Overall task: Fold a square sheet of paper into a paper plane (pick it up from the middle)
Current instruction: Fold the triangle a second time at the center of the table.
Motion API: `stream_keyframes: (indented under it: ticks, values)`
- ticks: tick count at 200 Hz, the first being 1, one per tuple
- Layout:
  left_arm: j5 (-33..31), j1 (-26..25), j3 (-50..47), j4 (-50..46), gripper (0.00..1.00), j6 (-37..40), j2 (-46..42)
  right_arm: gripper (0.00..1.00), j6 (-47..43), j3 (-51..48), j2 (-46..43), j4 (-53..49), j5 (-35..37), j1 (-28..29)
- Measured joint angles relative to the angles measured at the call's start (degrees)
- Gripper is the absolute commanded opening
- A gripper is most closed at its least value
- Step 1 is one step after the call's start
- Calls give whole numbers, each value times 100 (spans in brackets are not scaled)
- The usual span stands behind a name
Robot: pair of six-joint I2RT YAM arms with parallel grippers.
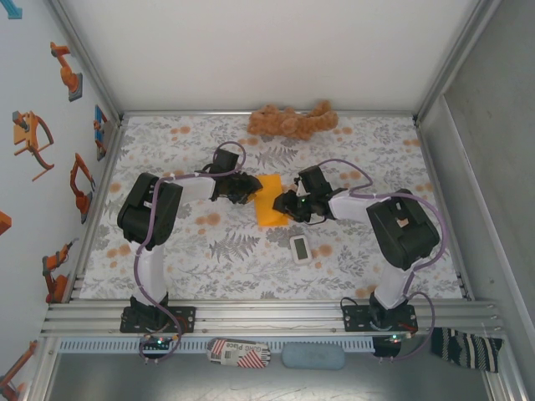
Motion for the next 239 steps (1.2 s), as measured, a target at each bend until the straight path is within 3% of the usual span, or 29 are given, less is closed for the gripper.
stream_keyframes:
  ticks: [45, 172, 239]
  values:
    - [28, 11, 0, 2, 35, 0, 9, 45, -55, 94, 109, 83, -2, -79]
    - [74, 26, 2, 9, 35, 0, 15, 19, 365, -247, -210, 57, -170, -92]
    - [96, 31, 2, 11, 35, -2, 17, 15, 529, -398, -269, 22, -173, -92]
